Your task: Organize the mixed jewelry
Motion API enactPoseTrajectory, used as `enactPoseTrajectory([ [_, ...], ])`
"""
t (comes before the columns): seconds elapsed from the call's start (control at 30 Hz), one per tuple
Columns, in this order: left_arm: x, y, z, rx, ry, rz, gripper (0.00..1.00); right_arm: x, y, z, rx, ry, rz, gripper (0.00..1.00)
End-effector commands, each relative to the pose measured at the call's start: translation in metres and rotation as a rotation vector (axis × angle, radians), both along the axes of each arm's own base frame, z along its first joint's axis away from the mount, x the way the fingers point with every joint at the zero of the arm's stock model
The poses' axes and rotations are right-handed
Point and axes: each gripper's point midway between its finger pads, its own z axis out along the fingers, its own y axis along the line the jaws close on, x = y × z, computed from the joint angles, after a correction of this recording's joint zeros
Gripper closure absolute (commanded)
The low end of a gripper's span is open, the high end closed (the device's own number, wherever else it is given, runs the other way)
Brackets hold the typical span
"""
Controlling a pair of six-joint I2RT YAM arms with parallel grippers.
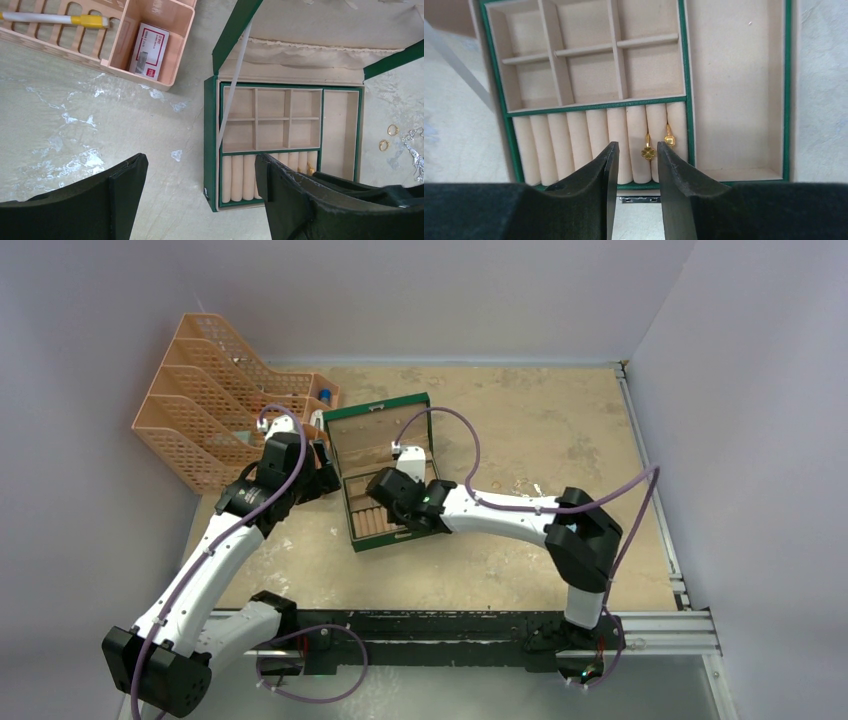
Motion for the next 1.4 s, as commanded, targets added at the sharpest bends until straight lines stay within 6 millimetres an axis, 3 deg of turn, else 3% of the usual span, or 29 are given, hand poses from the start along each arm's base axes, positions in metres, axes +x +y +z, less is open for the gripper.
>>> enactPoseTrajectory([
  [0.0,0.004,-0.004,0.006,-0.016,-0.036,-0.022,0.21,0.017,-0.002,0.068,0.127,-0.095,-0.042,0.63],
  [0.17,0.003,-0.009,0.010,-0.037,-0.054,-0.043,0.21,0.031,-0.032,0.085,0.164,-0.134,-0.137,0.64],
  [0.33,0.002,-0.016,0.014,-0.064,-0.074,-0.082,0.21,0.042,-0.083,0.081,0.181,-0.119,-0.263,0.65],
  [0.47,0.002,-0.023,0.015,-0.085,-0.081,-0.121,0.21,0.042,-0.111,0.075,0.186,-0.103,-0.306,0.64],
  [0.6,0.003,-0.030,0.016,-0.103,-0.084,-0.156,0.21,0.039,-0.141,0.055,0.145,-0.056,-0.374,0.63],
  [0.73,0.002,-0.035,0.018,-0.121,-0.091,-0.184,0.21,0.043,-0.185,0.029,0.091,-0.014,-0.479,0.62],
  [0.9,0.000,-0.044,0.020,-0.153,-0.100,-0.230,0.21,0.039,-0.228,-0.004,0.040,0.036,-0.566,0.67],
  [1.1,-0.003,-0.053,0.022,-0.188,-0.108,-0.278,0.22,0.009,-0.276,-0.039,-0.068,0.127,-0.711,0.73],
  [1.23,-0.002,-0.055,0.023,-0.192,-0.112,-0.288,0.22,-0.006,-0.288,-0.048,-0.054,0.146,-0.772,0.72],
  [1.37,0.000,-0.057,0.023,-0.190,-0.106,-0.294,0.22,-0.006,-0.291,-0.049,-0.042,0.145,-0.827,0.72],
])
